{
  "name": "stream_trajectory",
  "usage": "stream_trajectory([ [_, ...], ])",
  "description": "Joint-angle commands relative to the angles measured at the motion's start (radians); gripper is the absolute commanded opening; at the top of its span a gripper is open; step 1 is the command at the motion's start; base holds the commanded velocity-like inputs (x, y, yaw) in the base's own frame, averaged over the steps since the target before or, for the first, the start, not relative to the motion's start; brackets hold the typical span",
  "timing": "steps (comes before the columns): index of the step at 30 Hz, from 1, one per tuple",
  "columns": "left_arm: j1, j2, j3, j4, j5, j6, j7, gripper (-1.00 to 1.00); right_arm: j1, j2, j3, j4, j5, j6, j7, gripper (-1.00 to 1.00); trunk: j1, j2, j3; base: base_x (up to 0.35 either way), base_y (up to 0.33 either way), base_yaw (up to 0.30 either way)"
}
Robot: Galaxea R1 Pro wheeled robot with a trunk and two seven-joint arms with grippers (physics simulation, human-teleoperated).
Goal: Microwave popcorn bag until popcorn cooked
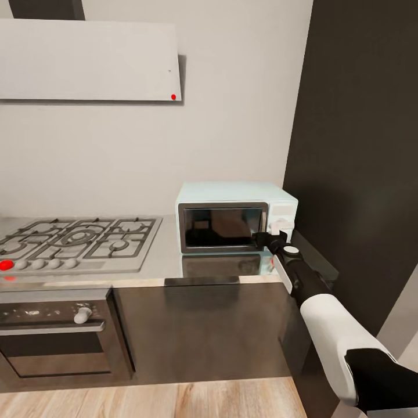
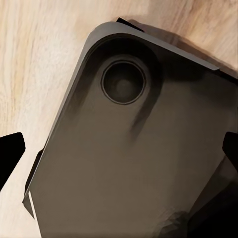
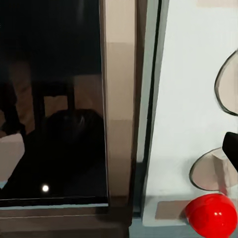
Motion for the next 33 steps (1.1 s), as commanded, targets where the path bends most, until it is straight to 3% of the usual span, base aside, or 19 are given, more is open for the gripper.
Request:
stream_trajectory([
  [1,0.001,0.000,0.004,-0.002,0.001,-0.001,0.000,1.00,0.000,0.000,0.002,-0.001,-0.002,0.006,-0.002,1.00,0.000,0.000,-0.001,0.199,0.000,0.000],
  [19,0.001,0.001,0.004,-0.002,0.000,-0.001,0.000,1.00,0.000,0.001,0.004,-0.001,0.006,0.003,-0.002,1.00,0.000,0.000,-0.001,0.020,0.000,0.000],
  [20,0.001,0.001,0.004,-0.002,0.001,-0.001,0.000,1.00,0.000,0.001,0.004,-0.001,0.006,0.001,-0.002,-1.00,0.000,0.000,-0.001,0.000,0.000,0.000],
  [33,0.001,0.001,0.004,-0.001,0.000,-0.001,0.000,1.00,0.000,-0.004,0.005,-0.001,0.013,-0.008,-0.001,-1.00,0.000,0.000,-0.001,0.000,0.000,0.000],
])
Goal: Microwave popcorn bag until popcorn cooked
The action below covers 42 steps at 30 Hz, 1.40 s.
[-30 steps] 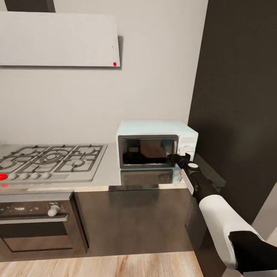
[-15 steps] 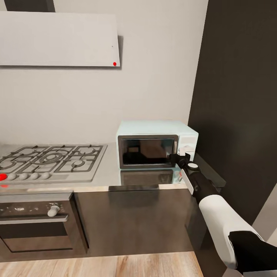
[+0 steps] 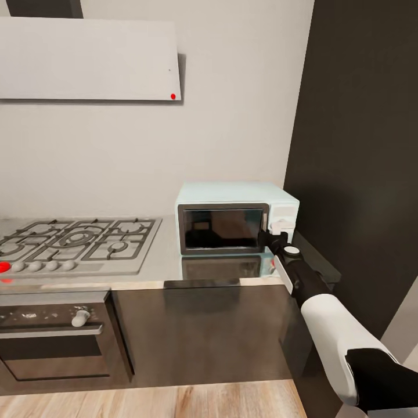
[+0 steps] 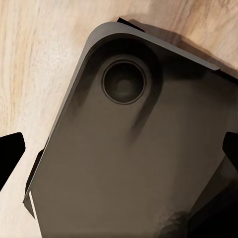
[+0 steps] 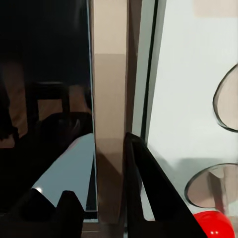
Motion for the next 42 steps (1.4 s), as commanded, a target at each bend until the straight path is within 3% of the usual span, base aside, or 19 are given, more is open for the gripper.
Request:
stream_trajectory([
  [1,0.000,0.000,0.004,-0.002,0.000,-0.001,0.000,1.00,-0.001,0.001,0.006,-0.003,-0.012,-0.001,0.002,-1.00,0.000,-0.001,-0.001,0.000,0.000,0.000],
  [24,0.000,-0.003,0.006,-0.003,0.000,-0.002,-0.001,1.00,-0.001,0.000,0.006,-0.001,-0.016,-0.018,0.001,-1.00,0.000,-0.001,-0.001,-0.258,0.000,0.000],
  [42,0.000,-0.003,0.006,-0.004,0.000,-0.002,-0.001,1.00,-0.001,0.000,0.006,-0.001,-0.016,-0.018,0.002,-1.00,0.000,-0.001,-0.001,-0.117,0.000,0.000],
])
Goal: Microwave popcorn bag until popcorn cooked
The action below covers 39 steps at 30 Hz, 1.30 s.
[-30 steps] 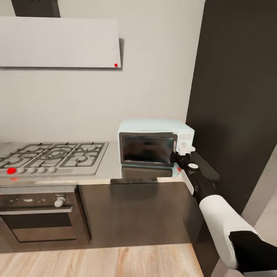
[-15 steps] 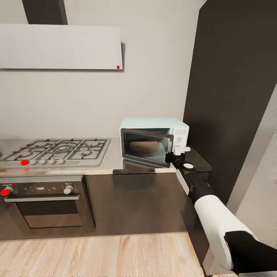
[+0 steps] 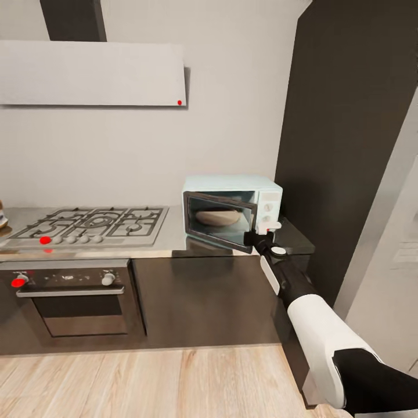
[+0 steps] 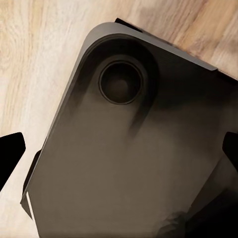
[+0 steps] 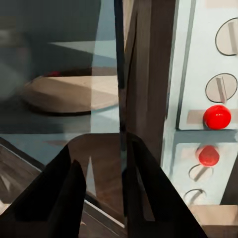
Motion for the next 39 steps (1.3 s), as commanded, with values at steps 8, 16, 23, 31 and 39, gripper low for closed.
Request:
stream_trajectory([
  [8,0.001,0.000,0.005,-0.002,0.000,-0.001,0.000,1.00,-0.001,-0.077,-0.002,-0.004,0.011,0.007,-0.003,1.00,0.000,-0.001,-0.001,-0.002,0.000,0.000],
  [16,0.001,0.000,0.005,-0.002,0.000,-0.001,0.000,1.00,-0.001,-0.079,0.001,0.044,0.011,0.009,0.009,1.00,0.000,-0.001,-0.001,0.000,0.000,0.000],
  [23,0.001,0.000,0.005,-0.002,0.000,-0.001,0.000,1.00,-0.001,-0.157,-0.001,0.177,0.018,-0.016,0.007,1.00,0.000,-0.001,-0.001,0.000,0.000,0.000],
  [31,0.001,0.000,0.005,-0.002,0.001,0.000,0.001,1.00,-0.001,-0.181,0.000,0.179,0.016,-0.030,0.003,1.00,0.000,-0.001,-0.001,0.008,0.000,0.000],
  [39,0.001,0.000,0.001,-0.001,0.000,0.000,0.000,1.00,-0.001,-0.177,-0.003,0.179,0.004,-0.110,-0.006,1.00,0.000,-0.001,-0.001,0.276,0.000,0.000],
])
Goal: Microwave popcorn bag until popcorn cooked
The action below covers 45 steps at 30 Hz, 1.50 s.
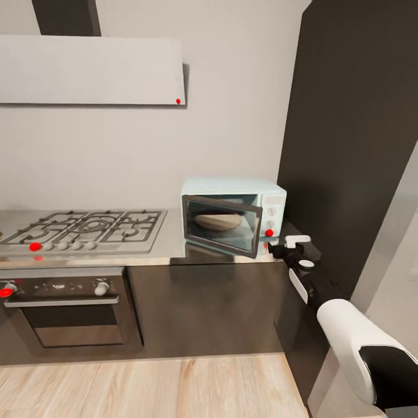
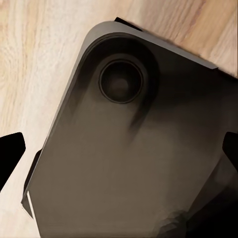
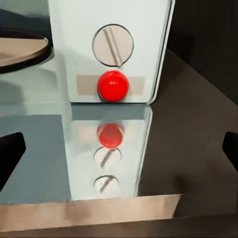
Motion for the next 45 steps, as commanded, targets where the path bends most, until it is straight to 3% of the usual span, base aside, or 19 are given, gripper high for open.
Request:
stream_trajectory([
  [1,0.000,0.000,0.005,-0.002,0.002,-0.001,0.000,1.00,0.000,0.000,0.003,-0.001,-0.002,-0.001,-0.004,1.00,0.001,0.000,-0.001,0.321,0.000,0.000],
  [14,0.000,0.000,0.007,-0.002,0.003,-0.001,0.000,1.00,0.000,0.008,0.004,0.005,-0.004,-0.004,0.010,1.00,0.001,0.000,-0.001,0.265,0.000,0.000],
  [17,0.000,0.000,0.008,-0.002,0.003,-0.001,0.000,1.00,0.000,0.012,0.004,0.011,-0.006,-0.004,0.050,1.00,0.001,0.000,-0.001,0.017,0.000,0.000],
  [24,0.000,0.000,0.008,-0.002,0.003,-0.002,0.001,1.00,0.000,-0.001,0.002,0.015,-0.004,-0.002,0.445,1.00,0.001,0.000,-0.001,0.001,0.000,0.000],
  [26,0.000,0.000,0.008,-0.002,0.003,-0.002,0.001,1.00,0.000,-0.004,-0.004,0.015,-0.003,0.013,0.674,1.00,0.001,0.000,-0.001,0.000,0.000,0.000],
  [29,0.000,0.000,0.008,-0.002,0.003,-0.003,0.001,1.00,0.000,-0.004,-0.005,0.014,-0.004,0.016,0.773,1.00,0.001,0.000,-0.001,0.000,0.000,0.000],
  [42,0.000,0.000,0.008,-0.002,0.003,-0.002,0.000,1.00,0.000,-0.004,-0.011,0.016,-0.006,0.067,0.800,1.00,0.001,0.000,-0.001,-0.066,0.107,0.000],
  [45,0.000,0.000,0.008,-0.002,0.002,-0.003,0.000,1.00,0.000,-0.004,-0.064,0.016,-0.007,0.067,0.803,1.00,0.001,0.000,-0.001,-0.168,0.264,0.000],
])
